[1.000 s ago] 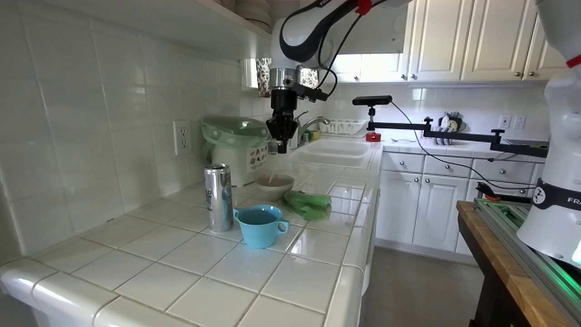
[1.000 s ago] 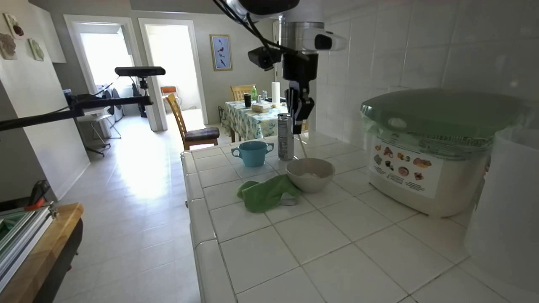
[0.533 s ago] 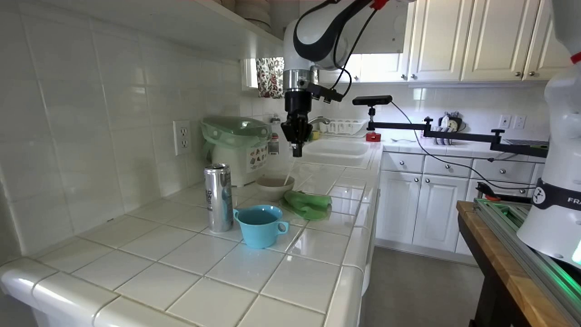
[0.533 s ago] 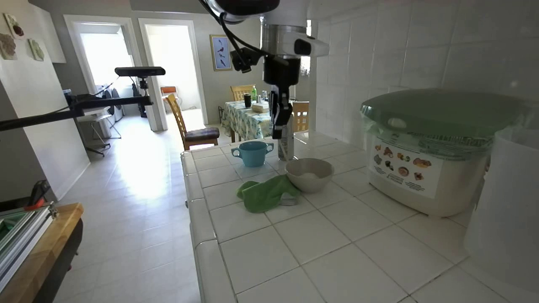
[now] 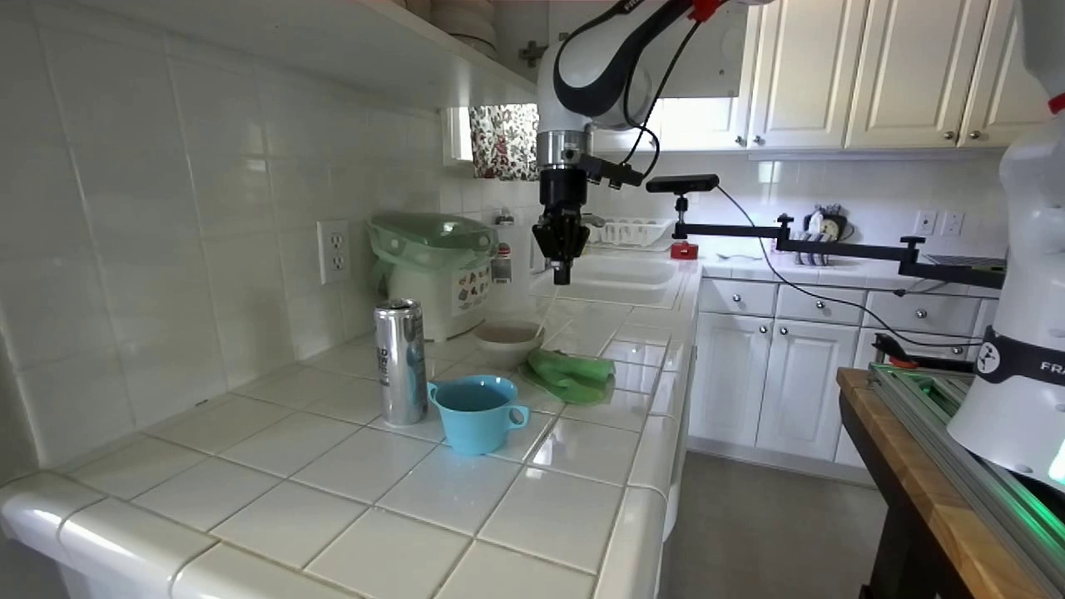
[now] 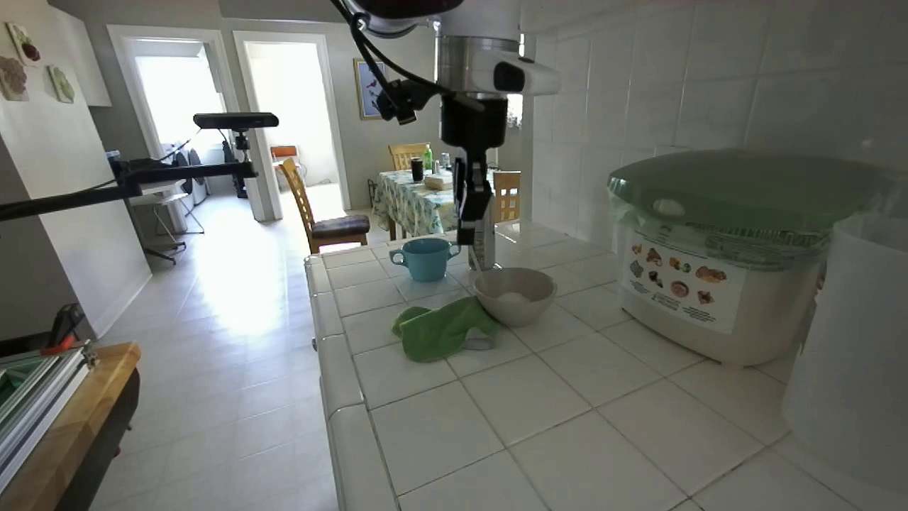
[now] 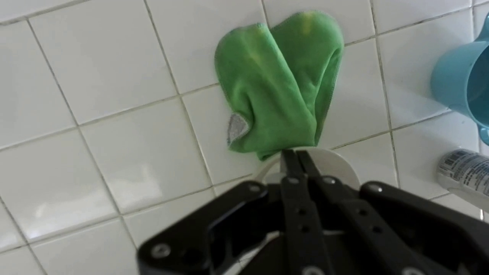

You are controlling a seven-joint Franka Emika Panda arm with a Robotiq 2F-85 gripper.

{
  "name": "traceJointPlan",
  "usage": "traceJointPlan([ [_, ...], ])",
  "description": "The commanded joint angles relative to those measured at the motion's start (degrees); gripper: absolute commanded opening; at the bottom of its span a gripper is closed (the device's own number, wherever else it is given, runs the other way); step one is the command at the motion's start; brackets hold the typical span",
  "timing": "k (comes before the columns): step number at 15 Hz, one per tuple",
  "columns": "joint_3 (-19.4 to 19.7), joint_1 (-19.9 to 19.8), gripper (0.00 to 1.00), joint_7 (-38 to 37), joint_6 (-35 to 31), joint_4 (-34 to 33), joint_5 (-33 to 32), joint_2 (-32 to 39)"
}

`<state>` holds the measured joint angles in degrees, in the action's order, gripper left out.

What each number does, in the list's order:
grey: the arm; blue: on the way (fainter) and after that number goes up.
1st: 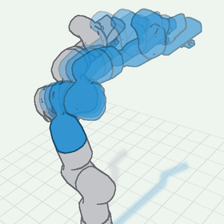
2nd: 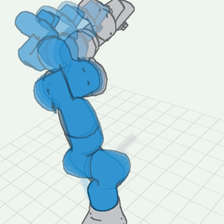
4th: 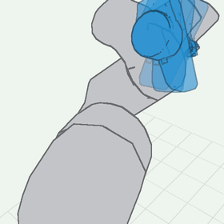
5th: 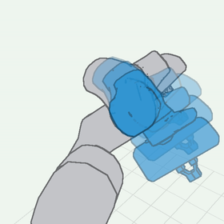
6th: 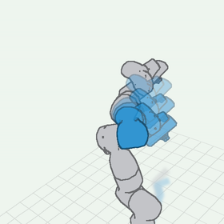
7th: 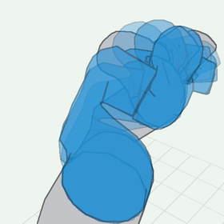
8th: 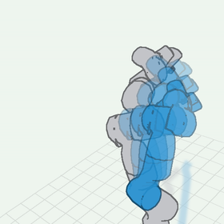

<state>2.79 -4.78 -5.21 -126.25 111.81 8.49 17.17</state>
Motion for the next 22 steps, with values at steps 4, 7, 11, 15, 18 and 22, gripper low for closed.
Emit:
traceJointPlan([
  [4, -0.2, 0.5, 0.01, -0.1, 0.9, -3.0, 0.3, 0.1],
  [7, -0.4, 1.3, 0.01, -0.6, 0.7, -3.2, -0.3, -0.8],
  [11, -0.7, 2.7, 0.01, -1.6, 0.7, -2.1, -1.4, -3.6],
  [15, -1.1, 4.6, 0.01, -3.8, 0.5, -0.8, -3.8, -8.0],
  [18, -2.0, 5.8, 0.01, -4.3, 0.9, -0.4, -4.6, -10.6],
  [22, -4.1, 7.2, 0.01, -3.3, 0.9, 0.5, -3.2, -11.8],
])
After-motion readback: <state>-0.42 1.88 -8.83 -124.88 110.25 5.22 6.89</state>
